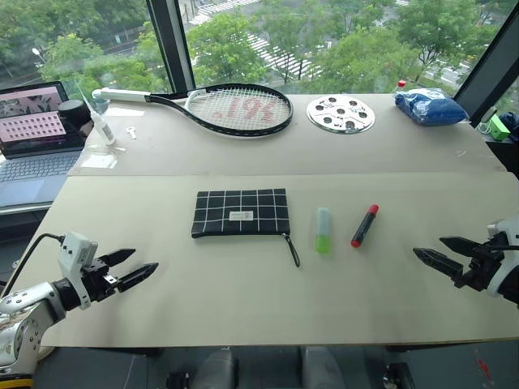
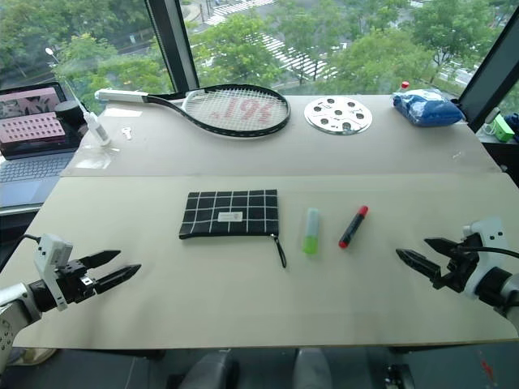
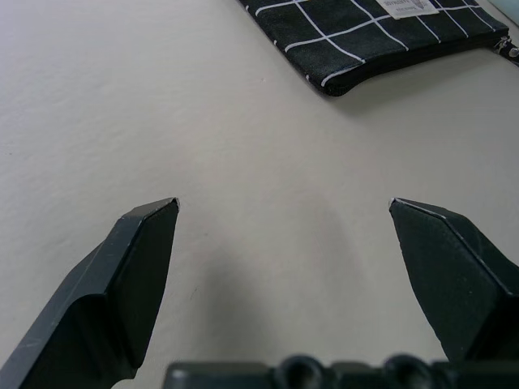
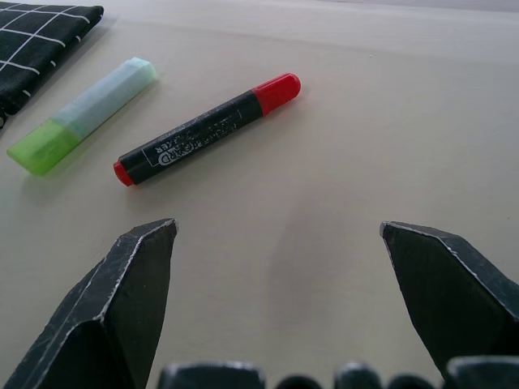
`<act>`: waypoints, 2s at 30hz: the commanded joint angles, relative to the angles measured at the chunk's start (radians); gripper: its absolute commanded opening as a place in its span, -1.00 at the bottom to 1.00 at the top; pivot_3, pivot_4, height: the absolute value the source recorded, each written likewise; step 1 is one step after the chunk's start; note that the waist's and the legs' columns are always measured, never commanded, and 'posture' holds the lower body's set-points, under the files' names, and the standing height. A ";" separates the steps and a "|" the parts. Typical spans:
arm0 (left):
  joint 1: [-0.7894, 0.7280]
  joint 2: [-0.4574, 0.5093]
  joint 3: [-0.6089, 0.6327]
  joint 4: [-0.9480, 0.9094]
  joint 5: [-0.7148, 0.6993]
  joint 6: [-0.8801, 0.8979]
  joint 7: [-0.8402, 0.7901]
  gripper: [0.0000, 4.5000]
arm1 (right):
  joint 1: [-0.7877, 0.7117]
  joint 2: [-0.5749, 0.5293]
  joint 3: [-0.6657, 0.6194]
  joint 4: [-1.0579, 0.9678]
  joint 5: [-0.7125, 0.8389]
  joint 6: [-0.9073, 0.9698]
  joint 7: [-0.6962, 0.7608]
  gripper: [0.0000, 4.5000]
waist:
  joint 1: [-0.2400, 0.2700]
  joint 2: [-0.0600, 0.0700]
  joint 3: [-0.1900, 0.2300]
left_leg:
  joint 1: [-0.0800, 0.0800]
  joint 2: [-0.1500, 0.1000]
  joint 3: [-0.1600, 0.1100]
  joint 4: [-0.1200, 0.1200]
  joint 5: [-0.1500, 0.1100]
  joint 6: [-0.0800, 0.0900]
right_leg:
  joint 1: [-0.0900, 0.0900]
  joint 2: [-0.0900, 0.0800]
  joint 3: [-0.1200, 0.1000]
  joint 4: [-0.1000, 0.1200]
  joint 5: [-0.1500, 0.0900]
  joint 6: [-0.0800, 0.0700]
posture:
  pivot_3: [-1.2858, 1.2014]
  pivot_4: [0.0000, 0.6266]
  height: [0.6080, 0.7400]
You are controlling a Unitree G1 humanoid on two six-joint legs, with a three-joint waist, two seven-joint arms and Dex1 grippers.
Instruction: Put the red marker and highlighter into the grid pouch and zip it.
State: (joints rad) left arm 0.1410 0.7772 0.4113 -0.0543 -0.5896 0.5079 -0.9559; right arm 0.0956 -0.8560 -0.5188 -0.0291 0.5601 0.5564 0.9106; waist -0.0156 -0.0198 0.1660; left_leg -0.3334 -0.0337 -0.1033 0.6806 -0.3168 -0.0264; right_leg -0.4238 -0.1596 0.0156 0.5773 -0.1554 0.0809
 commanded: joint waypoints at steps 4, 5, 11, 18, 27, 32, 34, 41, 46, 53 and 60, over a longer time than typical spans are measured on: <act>-0.087 0.006 -0.031 -0.041 -0.057 0.056 -0.035 1.00 | -0.098 -0.003 0.030 -0.035 0.018 0.003 -0.011 0.98 | -0.001 0.000 0.000 | 0.000 0.000 0.000 0.001 0.000 0.000 | 0.000 0.000 0.000 0.000 0.000 0.000 | 0.03 -0.52 1.00; -0.104 0.020 -0.051 -0.025 -0.045 0.065 -0.046 1.00 | -0.108 -0.003 0.032 -0.044 0.030 0.013 -0.006 0.98 | 0.001 0.000 0.000 | 0.000 0.000 0.000 0.001 0.000 0.000 | 0.000 0.000 0.000 0.000 0.000 0.000 | 0.03 -0.52 1.00; -0.166 0.135 -0.218 0.098 0.236 -0.238 -0.125 1.00 | -0.219 0.014 0.105 -0.180 0.151 0.105 0.019 0.17 | -0.006 0.000 0.000 | 0.000 0.000 0.000 0.000 0.000 0.000 | -0.001 0.000 0.000 0.000 0.001 -0.001 | 0.03 -0.52 1.00; -0.350 0.134 -0.304 0.269 0.326 -0.421 -0.199 1.00 | -0.460 0.205 0.461 -0.196 0.033 0.091 -0.051 -0.91 | -0.006 0.000 0.000 | 0.000 0.001 -0.001 0.000 0.000 0.000 | -0.001 0.001 -0.001 0.000 0.001 -0.001 | 0.03 -0.52 1.00; -0.514 0.072 -0.399 0.545 0.455 -0.768 -0.224 1.00 | -0.742 0.408 0.843 0.115 -0.388 -0.102 -0.158 -1.00 | -0.012 0.000 0.000 | -0.006 -0.001 -0.001 0.000 0.006 -0.011 | -0.009 0.000 -0.002 0.002 0.002 -0.001 | 0.03 -0.52 1.00; -0.574 0.021 -0.423 0.671 0.490 -0.922 -0.218 1.00 | -0.799 0.409 0.971 0.274 -0.604 -0.212 -0.207 -1.00 | -0.015 0.000 0.000 | -0.008 -0.001 -0.001 0.000 0.006 -0.011 | -0.012 0.000 -0.002 0.002 0.002 -0.001 | 0.03 -0.52 1.00; -0.591 0.002 -0.433 0.707 0.500 -0.970 -0.219 1.00 | -0.807 0.413 0.988 0.309 -0.646 -0.240 -0.210 -1.00 | -0.019 0.000 -0.001 | -0.008 -0.001 0.000 0.000 0.006 -0.011 | -0.011 0.000 -0.002 0.002 0.002 -0.001 | 0.03 -0.52 1.00; -0.648 -0.050 -0.471 0.833 0.545 -1.121 -0.214 1.00 | -0.811 0.417 0.982 0.330 -0.704 -0.300 -0.187 -1.00 | -0.020 0.000 -0.002 | -0.001 -0.001 -0.001 0.000 0.003 -0.004 | -0.003 0.000 -0.003 0.003 0.002 -0.001 | 0.03 -0.52 1.00; -0.706 -0.092 -0.488 0.935 0.569 -1.238 -0.200 1.00 | -0.792 0.418 0.962 0.300 -0.702 -0.290 -0.168 -1.00 | -0.018 0.000 -0.003 | -0.001 -0.001 -0.001 0.001 0.003 -0.004 | -0.002 0.000 -0.003 0.003 0.002 -0.001 | 0.03 -0.52 1.00; -0.777 -0.145 -0.495 1.047 0.579 -1.348 -0.195 1.00 | -0.732 0.417 0.940 0.229 -0.699 -0.257 -0.143 -1.00 | -0.017 0.000 -0.003 | -0.001 -0.001 -0.001 0.001 0.003 -0.004 | -0.002 0.000 -0.003 0.002 0.002 -0.001 | 0.03 -0.52 1.00; -0.815 -0.155 -0.493 1.107 0.581 -1.405 -0.191 0.35 | -0.715 0.411 0.924 0.196 -0.703 -0.237 -0.128 -1.00 | -0.022 0.000 -0.003 | -0.001 -0.001 -0.001 0.001 0.002 -0.004 | -0.002 0.000 -0.003 0.002 0.002 -0.001 | 0.03 -0.52 1.00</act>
State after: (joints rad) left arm -0.6575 0.6204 -0.0784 1.0311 -0.0277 -0.8809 -1.1507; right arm -0.6424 -0.4355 0.4088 0.1802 -0.1357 0.2972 0.7624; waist -0.0373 -0.0197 0.1626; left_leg -0.3342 -0.0346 -0.1045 0.6817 -0.3145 -0.0303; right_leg -0.4258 -0.1595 0.0128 0.5794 -0.1535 0.0804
